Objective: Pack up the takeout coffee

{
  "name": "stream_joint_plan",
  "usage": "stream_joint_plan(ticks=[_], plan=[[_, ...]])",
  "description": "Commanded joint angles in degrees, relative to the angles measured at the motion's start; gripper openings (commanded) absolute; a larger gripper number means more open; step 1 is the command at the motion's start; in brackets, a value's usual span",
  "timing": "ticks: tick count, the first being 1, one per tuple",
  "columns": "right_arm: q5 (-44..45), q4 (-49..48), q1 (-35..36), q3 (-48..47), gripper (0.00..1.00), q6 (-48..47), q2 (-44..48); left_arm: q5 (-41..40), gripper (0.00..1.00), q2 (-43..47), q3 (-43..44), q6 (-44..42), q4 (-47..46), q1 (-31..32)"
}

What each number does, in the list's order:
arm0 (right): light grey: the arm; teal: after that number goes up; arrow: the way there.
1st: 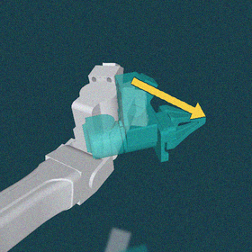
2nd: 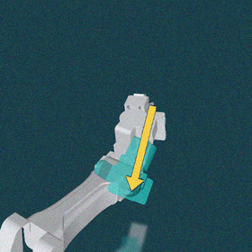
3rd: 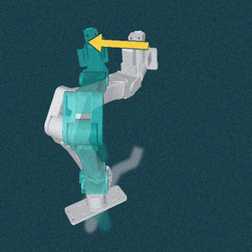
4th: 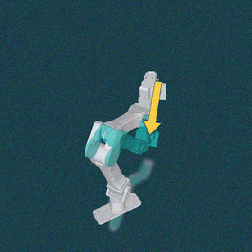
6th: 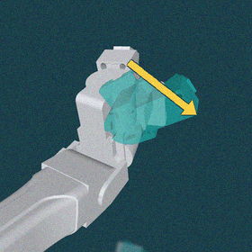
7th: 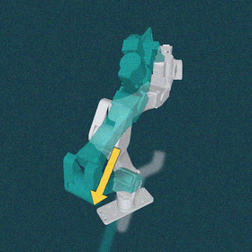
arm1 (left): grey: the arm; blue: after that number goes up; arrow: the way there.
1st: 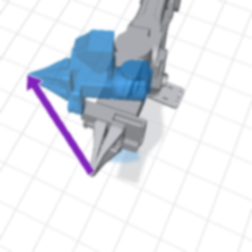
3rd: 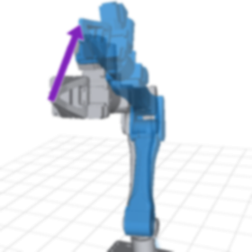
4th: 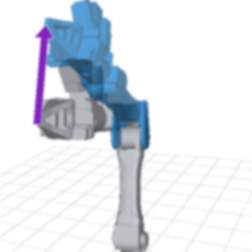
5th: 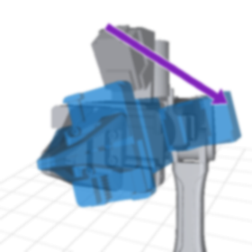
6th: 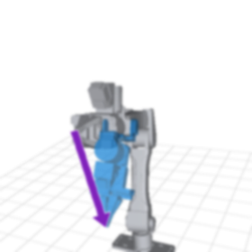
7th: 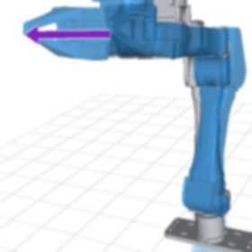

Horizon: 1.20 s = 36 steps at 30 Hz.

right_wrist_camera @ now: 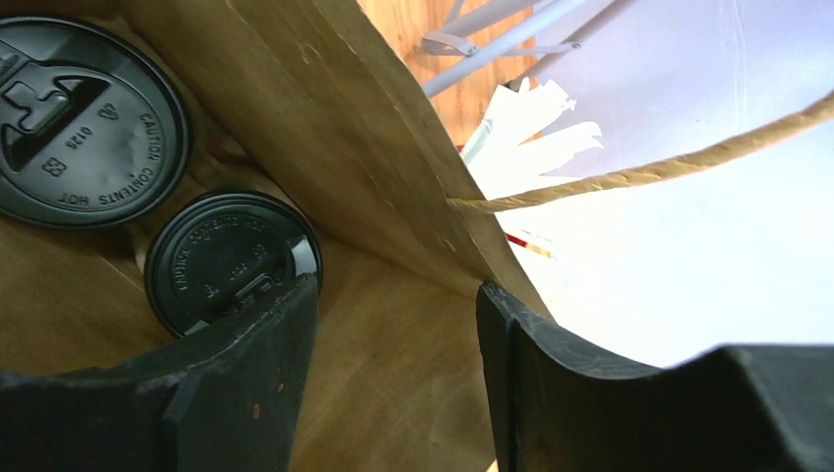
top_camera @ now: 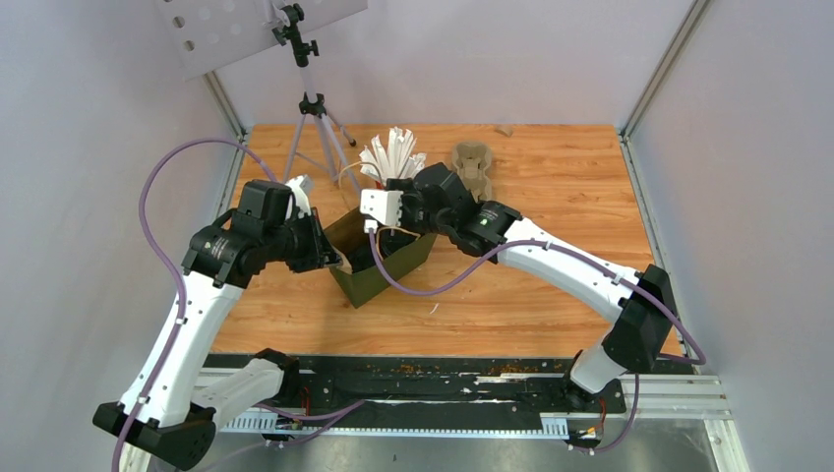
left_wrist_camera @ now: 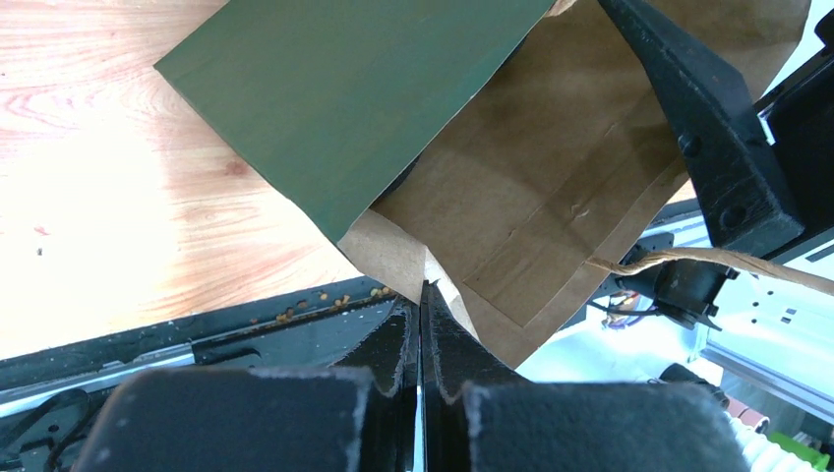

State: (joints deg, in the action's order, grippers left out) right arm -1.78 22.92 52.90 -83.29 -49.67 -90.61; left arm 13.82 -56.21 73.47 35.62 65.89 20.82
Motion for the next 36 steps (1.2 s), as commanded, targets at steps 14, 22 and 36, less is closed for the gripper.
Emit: stream_joint_plan(ticks=[14, 22, 36], plan=[[5.9, -6.8, -0.3, -5.5, 0.57, 3.1, 0.8, -2.6, 0.01, -1.0, 3.1, -1.9, 0.8, -1.1], [12.0, -9.2, -1.5, -5.7, 0.58, 4.1, 0.1, -4.2, 0.03, -0.9, 3.2, -1.7, 0.9, -1.2], [16.5, -7.5, -8.5, -15.6, 0.63, 25.0, -3.6, -6.4, 0.24, -1.7, 5.7, -2.2, 1.2, -1.3]])
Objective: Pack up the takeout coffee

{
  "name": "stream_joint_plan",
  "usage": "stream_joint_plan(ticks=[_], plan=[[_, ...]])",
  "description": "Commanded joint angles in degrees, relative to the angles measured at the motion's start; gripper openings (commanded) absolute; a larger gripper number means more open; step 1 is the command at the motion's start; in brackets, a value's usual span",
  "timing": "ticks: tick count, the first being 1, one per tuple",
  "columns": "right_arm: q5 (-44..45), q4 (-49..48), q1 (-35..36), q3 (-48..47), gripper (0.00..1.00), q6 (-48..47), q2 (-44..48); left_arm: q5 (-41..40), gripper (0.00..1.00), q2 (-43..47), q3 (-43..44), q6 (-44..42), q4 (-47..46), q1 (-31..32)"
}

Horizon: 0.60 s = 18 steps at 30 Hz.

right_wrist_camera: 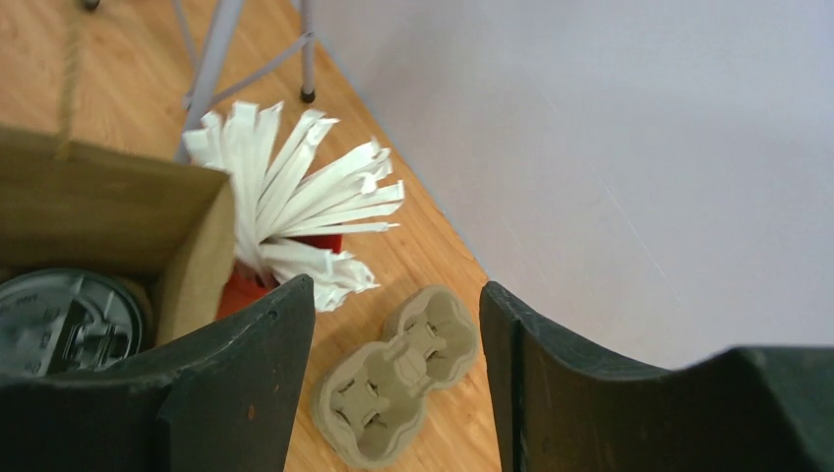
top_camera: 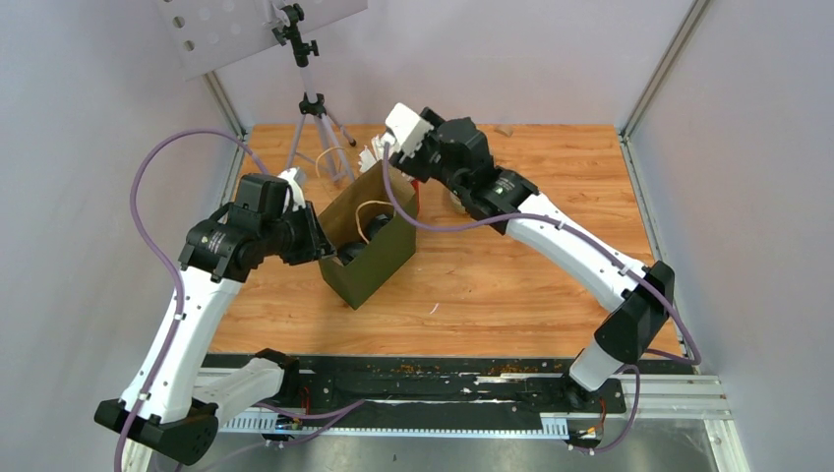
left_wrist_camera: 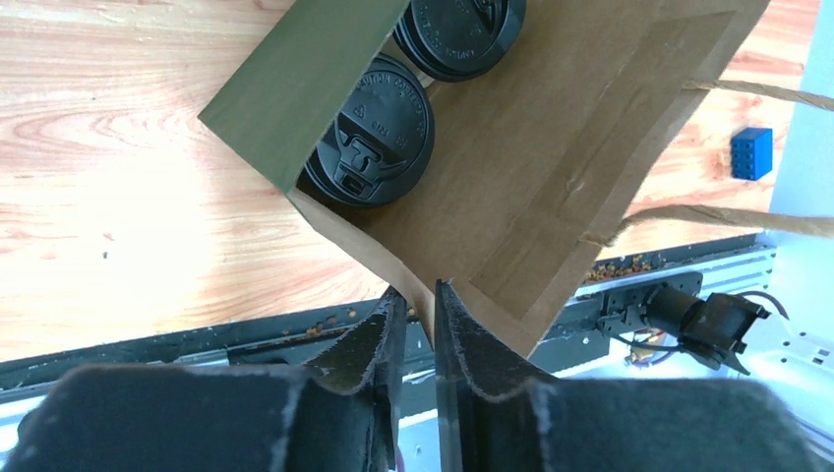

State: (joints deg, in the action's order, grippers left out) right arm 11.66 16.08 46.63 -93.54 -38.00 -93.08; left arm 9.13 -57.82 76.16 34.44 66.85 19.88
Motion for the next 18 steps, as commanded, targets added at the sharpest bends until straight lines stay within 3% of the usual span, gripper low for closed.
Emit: stream_joint_plan(ticks=[1, 4, 8, 11, 18], plan=[[3.0, -0.3, -2.9, -6.0, 0.63, 16.0, -1.6, -2.0, 0.25, -0.1, 3.5, -1.2, 0.5, -0.4], [0.1, 0.9, -5.1, -8.4, 0.64, 24.7, -3.7, -3.3, 0.29, -0.2, 5.3, -1.7, 1.1, -0.4], [-4.6, 1.4, -8.4, -12.2, 0.64, 32.7, -7.3, -5.7, 0.42, -0.5, 8.5, -3.4, 2.3, -0.4], [-8.6, 2.7, -10.2, -16.1, 0.61, 35.9, -10.8, -8.0, 0.52, -0.8, 11.2, -5.9, 3.3, -0.3], [-15.7, 6.8, -11.9, -22.9, 0.46, 37.6, -18.2, -9.0, 0.63, 0.7, 13.8, -12.9, 0.9, -0.4]])
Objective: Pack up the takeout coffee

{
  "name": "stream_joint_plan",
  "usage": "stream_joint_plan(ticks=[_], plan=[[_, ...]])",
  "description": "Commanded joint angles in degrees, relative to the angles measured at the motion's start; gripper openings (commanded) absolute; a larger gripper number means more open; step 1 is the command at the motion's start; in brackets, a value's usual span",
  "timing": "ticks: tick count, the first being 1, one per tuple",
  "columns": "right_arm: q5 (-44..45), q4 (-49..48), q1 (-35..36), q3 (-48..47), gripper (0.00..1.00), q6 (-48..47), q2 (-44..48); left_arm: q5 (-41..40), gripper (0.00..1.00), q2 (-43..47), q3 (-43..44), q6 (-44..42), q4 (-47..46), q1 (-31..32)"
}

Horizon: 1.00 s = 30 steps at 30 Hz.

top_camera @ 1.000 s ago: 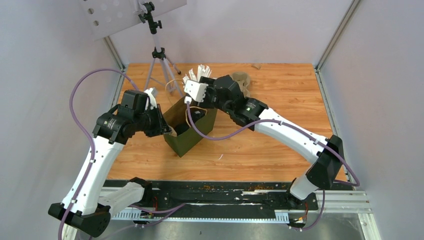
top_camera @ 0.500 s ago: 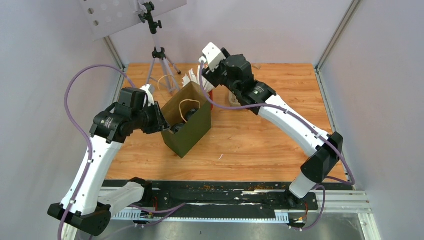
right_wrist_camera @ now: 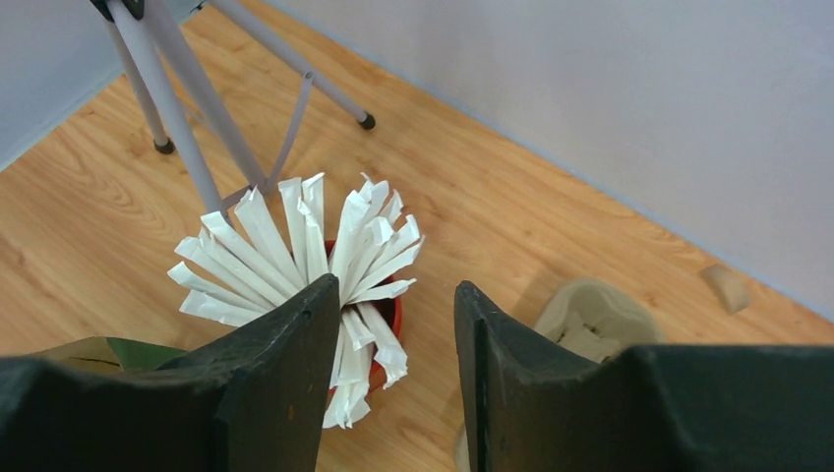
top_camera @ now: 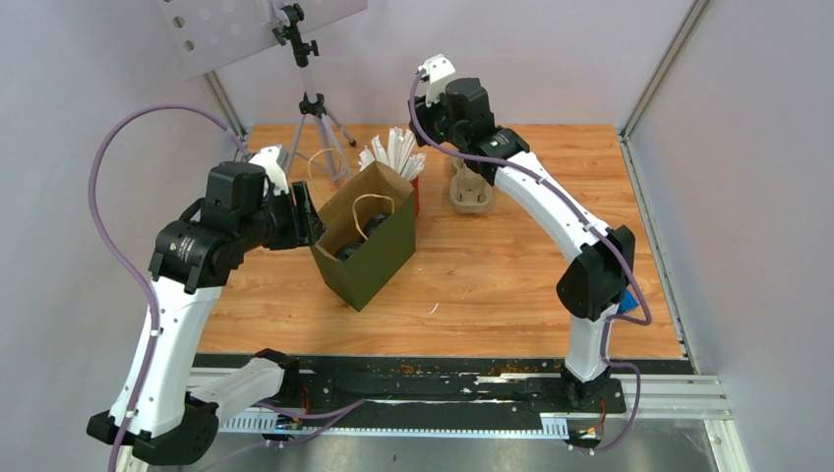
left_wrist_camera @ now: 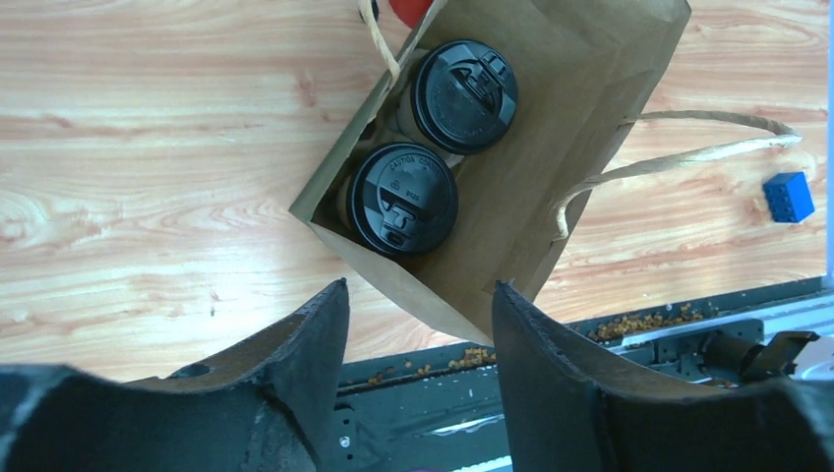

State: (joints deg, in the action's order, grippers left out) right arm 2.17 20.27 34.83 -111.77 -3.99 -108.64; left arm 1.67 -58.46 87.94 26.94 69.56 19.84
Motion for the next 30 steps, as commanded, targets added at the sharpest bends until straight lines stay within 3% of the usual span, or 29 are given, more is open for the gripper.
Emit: stream_joint_plan(ticks=[1, 10, 30], plan=[[-6.8, 3.7, -0.1, -5.4, 0.45, 3.5, -3.4, -2.8, 0.65, 1.8, 2.1, -6.1, -2.2, -0.3], [-10.4, 7.5, 0.0, -3.9, 0.45, 2.0, -4.4, -4.6, 0.73, 3.2, 3.0, -8.5, -2.2, -0.3], [-11.0, 8.6, -0.1, -2.6, 0.43, 1.1, -7.2, -4.2, 0.74, 3.9, 2.7, -8.7, -2.3, -0.3]])
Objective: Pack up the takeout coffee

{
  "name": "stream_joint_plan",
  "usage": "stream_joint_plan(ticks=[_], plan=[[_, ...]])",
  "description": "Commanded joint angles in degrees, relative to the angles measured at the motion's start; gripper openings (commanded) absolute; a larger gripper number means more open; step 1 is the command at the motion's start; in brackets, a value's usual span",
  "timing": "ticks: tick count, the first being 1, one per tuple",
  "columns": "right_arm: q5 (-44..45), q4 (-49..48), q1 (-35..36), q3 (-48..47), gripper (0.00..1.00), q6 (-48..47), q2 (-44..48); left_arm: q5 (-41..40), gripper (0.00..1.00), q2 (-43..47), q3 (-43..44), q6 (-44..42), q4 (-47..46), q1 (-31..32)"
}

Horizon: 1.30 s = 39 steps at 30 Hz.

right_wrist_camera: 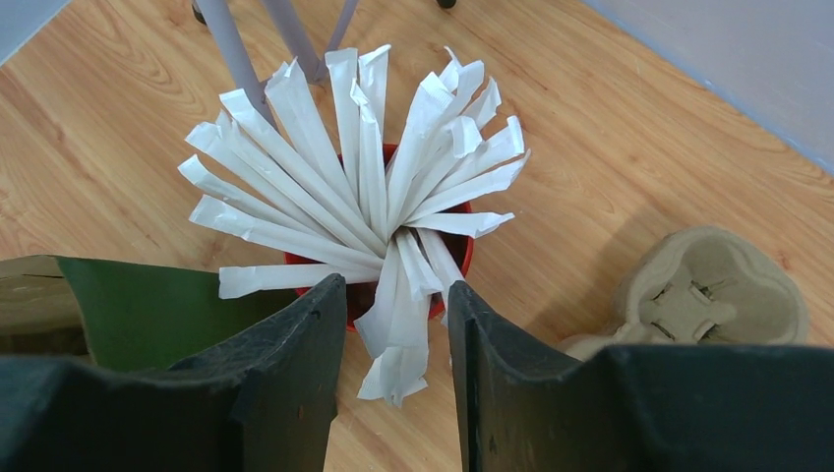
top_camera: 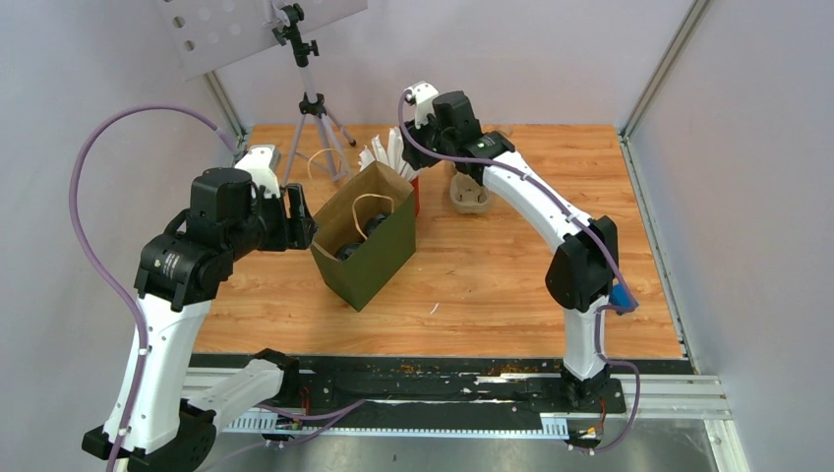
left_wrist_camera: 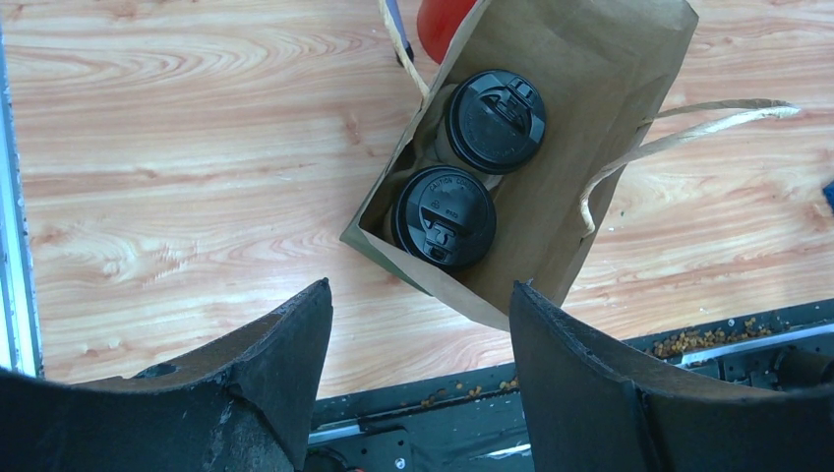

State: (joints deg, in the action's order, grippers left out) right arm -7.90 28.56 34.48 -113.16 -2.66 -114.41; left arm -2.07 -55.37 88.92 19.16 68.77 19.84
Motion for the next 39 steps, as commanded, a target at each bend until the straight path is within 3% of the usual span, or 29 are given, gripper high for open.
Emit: stream_joint_plan(ticks=[1, 3, 8, 13, 18, 25, 28, 29, 33, 39], plan=[[-0.8, 0.4, 0.3, -1.3, 0.43, -0.3, -1.5, -0.5, 0.74, 0.9, 1.7, -0.9, -1.5, -0.3], [-0.8, 0.4, 0.3, -1.4, 0.40, -0.3, -1.6, -0.7, 0.74, 1.2, 1.5, -0.7, -1.5, -0.3], [-0.8, 0.4, 0.3, -1.4, 0.18, -0.8, -1.1, -0.8, 0.74, 1.8, 1.2, -0.7, -1.4, -0.3], [-0.8, 0.8, 0.3, -3.5, 0.03, -1.7, 0.2, -0.9, 0.74, 1.9, 1.2, -1.0, -1.7, -0.3], [-0.7, 3.0, 0.2, -6.3, 0.02, -2.7, 2.1, -0.2, 0.74, 2.0, 0.6, -0.8, -2.9, -0.3], [-0.2, 2.1, 0.3, -2.9, 0.03, -2.7, 5.2, 0.9, 0.74, 1.6, 0.3, -1.1, -3.7, -0.3], [-0.4, 2.3, 0.3, -2.5, 0.18, -2.7, 5.2, 1.3, 0.73, 1.3, 0.7, -1.4, -3.7, -0.3], [-0.4, 2.2, 0.3, -2.4, 0.19, -2.7, 5.2, 1.5, 0.74, 1.2, 0.8, -1.5, -3.7, -0.3], [-1.9, 2.8, 0.2, -2.5, 0.00, -3.4, 4.8, 1.5, 0.74, 1.1, 1.2, -1.7, -3.3, -0.3], [-1.2, 2.0, 0.3, -2.5, 0.02, -2.4, 5.0, 1.0, 0.74, 1.7, 1.2, -2.0, -2.6, -0.3]])
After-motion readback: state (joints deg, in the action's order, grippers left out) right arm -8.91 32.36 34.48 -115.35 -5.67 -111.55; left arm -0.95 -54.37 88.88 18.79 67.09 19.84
